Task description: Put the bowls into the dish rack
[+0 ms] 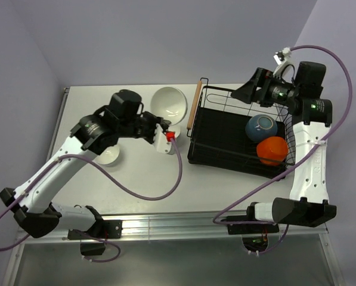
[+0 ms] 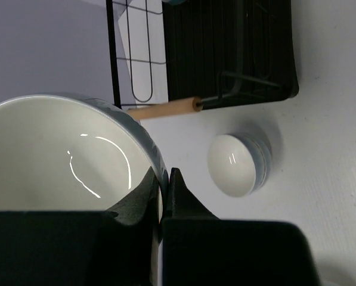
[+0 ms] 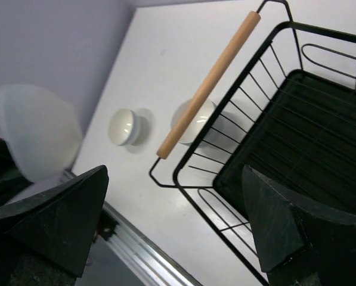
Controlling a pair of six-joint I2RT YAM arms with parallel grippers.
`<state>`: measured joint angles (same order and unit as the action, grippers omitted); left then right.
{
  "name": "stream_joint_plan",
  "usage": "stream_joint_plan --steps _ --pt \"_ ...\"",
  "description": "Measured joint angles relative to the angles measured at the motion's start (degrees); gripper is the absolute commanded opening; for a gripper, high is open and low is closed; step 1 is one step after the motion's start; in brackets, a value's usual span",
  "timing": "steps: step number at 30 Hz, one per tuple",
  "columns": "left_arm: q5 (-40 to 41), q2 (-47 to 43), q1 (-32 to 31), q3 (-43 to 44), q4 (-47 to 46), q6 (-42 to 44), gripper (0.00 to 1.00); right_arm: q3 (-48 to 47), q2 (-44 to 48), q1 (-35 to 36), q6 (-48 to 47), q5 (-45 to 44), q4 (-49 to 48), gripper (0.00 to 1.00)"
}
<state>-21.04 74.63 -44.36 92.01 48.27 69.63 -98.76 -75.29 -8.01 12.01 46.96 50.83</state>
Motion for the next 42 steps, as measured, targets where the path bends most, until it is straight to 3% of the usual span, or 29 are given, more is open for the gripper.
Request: stream_joint_plan --steps 7,16,24,42 --pt "2.0 7.7 -5.1 0.1 -8.0 0.0 0.0 5.8 5.3 -3.5 5.2 8.3 -4.0 1.0" --pt "1.0 11.7 -9.9 1.0 -12.5 -0.9 0.0 7.9 12.5 -0.6 5.7 9.0 -5.0 1.0" --pt "-1.6 12.0 -11.5 3.7 -15.7 -3.4 0.0 11.4 10.9 6.3 7.8 7.2 -5.8 1.0" --pt "-3.8 12.0 -12.9 2.4 -21.5 -10.6 0.0 16.5 9.9 7.3 16.7 15.2 -12.8 1.0"
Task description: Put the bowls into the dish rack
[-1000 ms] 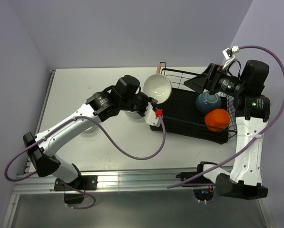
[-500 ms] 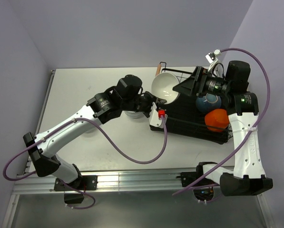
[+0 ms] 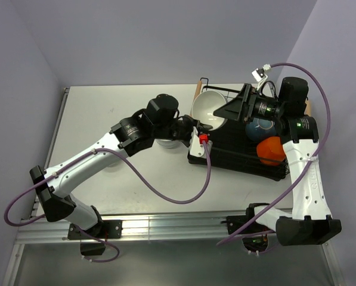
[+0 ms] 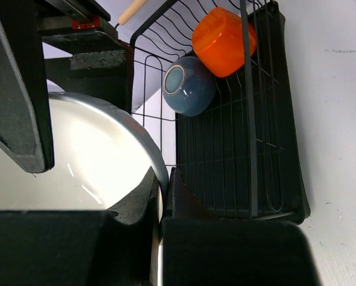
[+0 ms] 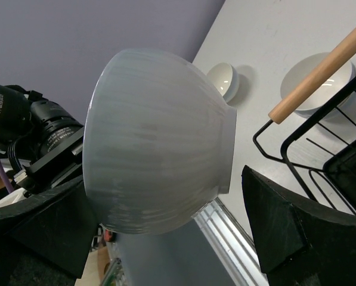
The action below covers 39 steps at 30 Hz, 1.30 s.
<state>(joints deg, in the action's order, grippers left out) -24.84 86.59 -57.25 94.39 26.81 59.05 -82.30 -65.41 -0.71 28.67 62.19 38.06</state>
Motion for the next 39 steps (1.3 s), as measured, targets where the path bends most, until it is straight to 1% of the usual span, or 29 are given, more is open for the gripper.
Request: stream_joint_plan --steps 5,7,8,9,11,12,14,15,17,18,20,21,22,23,25,26,28,29,33,34,35,37,39 --pt "-0.5 0.0 -0.2 0.0 0.0 -0.4 0.0 0.3 -0.3 0.1 1.5 1.5 -1.5 0.97" --pt "-0.8 0.0 -0.4 0.0 0.0 -0.4 0.0 0.4 -0.4 0.1 2.0 2.2 -2.1 0.94" --pt "-0.8 0.0 -0.6 0.0 0.0 -0.5 0.0 0.4 -0.5 0.1 2.2 2.5 -2.4 0.91" --pt "-0.8 0.0 -0.7 0.0 0.0 -0.5 0.0 0.4 -0.5 0.1 2.4 2.8 -2.8 0.85" --pt "-0.8 0.0 -1.1 0.0 0.0 -0.4 0.0 0.6 -0.6 0.1 2.9 3.4 -3.3 0.79" --pt "-0.6 0.0 -1.2 0.0 0.0 -0.5 0.0 0.8 -0.6 0.1 3.0 3.5 -3.5 0.72" --pt "-0.2 0.0 -1.2 0.0 0.4 -0.4 0.0 1.3 -0.7 0.1 3.1 3.5 -3.8 0.63" --pt "-0.1 0.0 -1.2 0.0 0.5 -0.5 0.0 1.4 -0.8 0.1 3.1 3.7 -3.9 0.53" --pt "0.2 0.0 -1.3 0.0 0.5 -0.5 0.0 1.4 -0.9 0.1 3.2 3.9 -4.2 0.39" --pt "0.3 0.0 -1.3 0.0 0.5 -0.5 0.0 1.4 -0.9 0.1 3.2 4.0 -4.2 0.23" --pt "0.3 0.0 -1.3 0.0 0.5 -0.5 0.02 1.5 -0.9 0.1 3.1 4.1 -4.3 0.03" --pt "0.4 0.0 -1.3 -0.2 0.4 -0.5 0.05 1.5 -1.0 0.1 3.0 4.1 -4.2 0.0" --pt "0.5 0.0 -1.4 -0.3 0.3 -0.5 0.08 1.5 -1.0 0.1 2.9 4.2 -4.2 0.0" --pt "0.7 0.0 -1.4 -0.4 0.2 -0.5 0.13 1.5 -1.2 0.1 2.8 4.3 -4.2 0.0" --pt "1.0 -0.1 -1.4 -0.7 -0.2 -0.4 0.21 1.5 -1.4 0.1 2.9 4.5 -4.2 0.0" --pt "1.1 -0.3 -1.4 -0.9 -0.6 -0.3 0.27 1.5 -1.6 0.0 3.1 4.7 -4.3 0.0" --pt "1.2 -0.6 -1.4 -1.5 -1.5 -0.2 0.33 2.0 -1.6 -0.4 3.3 5.1 -4.4 0.0" --pt "1.3 -0.8 -1.4 -1.8 -2.2 -0.2 0.37 2.1 -1.6 -0.6 3.3 5.3 -4.3 0.0" --pt "2.0 -1.7 -1.5 -3.3 -3.7 -0.2 0.46 2.1 -1.7 -1.8 3.5 5.4 -4.5 0.0" --pt "2.2 -1.9 -1.5 -3.5 -3.8 -0.2 0.52 2.1 -1.7 -2.1 3.6 5.4 -4.5 0.0" --pt "2.3 -2.1 -1.5 -3.7 -4.0 -0.1 0.55 2.1 -1.7 -2.3 3.7 5.4 -4.7 0.0" --pt "2.4 -2.4 -1.5 -4.2 -4.4 -0.2 0.59 2.1 -1.7 -2.6 3.9 5.4 -4.9 0.0" --pt "2.6 -2.5 -1.5 -4.3 -4.8 -0.1 0.65 2.1 -1.8 -3.1 4.0 5.4 -5.0 0.0"
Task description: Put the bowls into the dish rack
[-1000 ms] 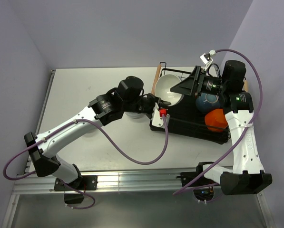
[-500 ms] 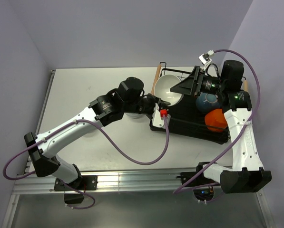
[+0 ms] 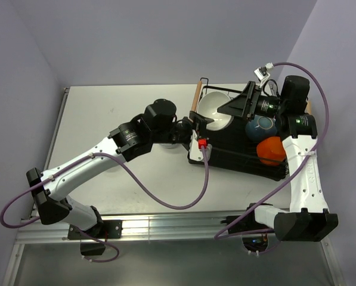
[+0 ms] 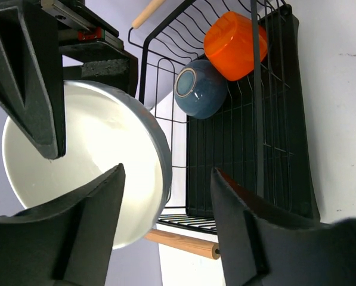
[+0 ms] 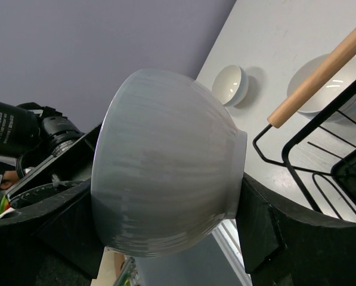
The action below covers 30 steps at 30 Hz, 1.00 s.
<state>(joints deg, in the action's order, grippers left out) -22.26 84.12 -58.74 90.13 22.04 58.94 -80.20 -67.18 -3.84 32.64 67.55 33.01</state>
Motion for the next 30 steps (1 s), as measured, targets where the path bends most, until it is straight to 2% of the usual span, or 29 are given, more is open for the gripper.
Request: stream_joint_plan --steps 2,3,4,5,11,15,22,26,30 --pt "0.3 0.0 0.0 0.0 -0.3 -0.2 0.81 -0.1 -0.2 -0.8 -0.2 0.0 0.0 0.0" --pt "0.5 0.0 0.0 0.0 -0.4 -0.3 0.83 -0.2 -0.5 -1.4 -0.7 -0.2 0.2 0.0" --pt "0.7 0.0 0.0 -0.1 -0.4 -0.9 0.9 -0.5 -1.0 -2.1 -1.2 -0.6 0.7 0.0" --pt "0.9 -0.1 0.0 -0.1 -0.5 -1.3 0.99 -1.0 -1.6 -2.7 -2.1 -1.0 1.3 0.0" --pt "2.1 -1.2 0.2 0.0 -0.4 -7.5 0.99 -5.8 -6.1 -6.1 -10.8 -5.8 7.3 0.0" --pt "2.3 -1.7 2.3 2.5 0.5 -16.7 1.0 -7.9 -8.2 -7.3 -17.5 -10.2 11.5 0.0" --pt "2.1 -1.8 10.1 9.6 1.4 -34.0 1.0 -9.0 -11.9 -7.5 -27.0 -20.3 15.7 0.0" --pt "0.9 -1.8 15.5 10.2 1.9 -43.7 0.99 -9.7 -13.9 -7.5 -30.7 -26.5 16.9 0.0" --pt "0.5 -2.5 19.5 8.3 0.9 -49.8 1.0 -10.8 -16.3 -7.2 -33.5 -32.4 17.4 0.0"
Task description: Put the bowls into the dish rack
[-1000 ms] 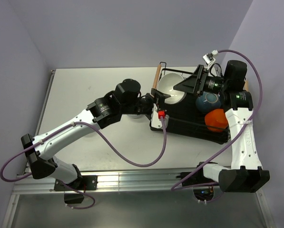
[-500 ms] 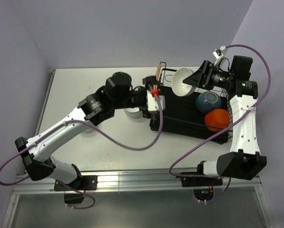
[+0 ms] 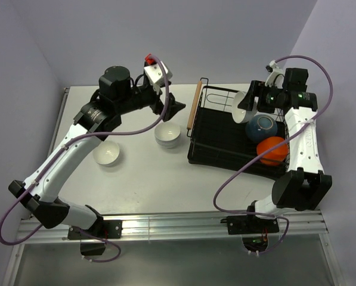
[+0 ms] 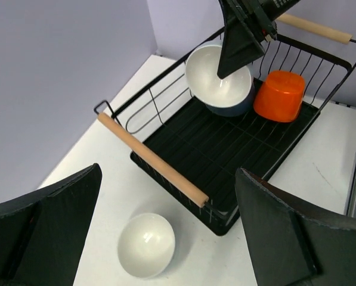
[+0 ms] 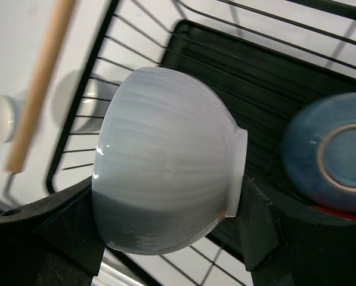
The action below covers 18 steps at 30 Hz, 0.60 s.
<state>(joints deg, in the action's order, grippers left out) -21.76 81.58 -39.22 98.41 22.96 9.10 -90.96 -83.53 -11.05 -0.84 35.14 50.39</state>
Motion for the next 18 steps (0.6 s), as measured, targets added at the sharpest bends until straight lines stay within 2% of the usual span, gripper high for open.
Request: stream_joint_plan --steps 5,18 --pt "0.2 -4.1 1.2 -7.0 -1.3 -3.2 1.0 0.0 -2.4 1.8 -2.3 -8.6 -0.2 0.0" --pt "0.7 -8.4 7.1 -11.1 -3.4 -9.3 1.0 2.1 -6.5 13.6 -7.9 -28.9 -4.8 0.0"
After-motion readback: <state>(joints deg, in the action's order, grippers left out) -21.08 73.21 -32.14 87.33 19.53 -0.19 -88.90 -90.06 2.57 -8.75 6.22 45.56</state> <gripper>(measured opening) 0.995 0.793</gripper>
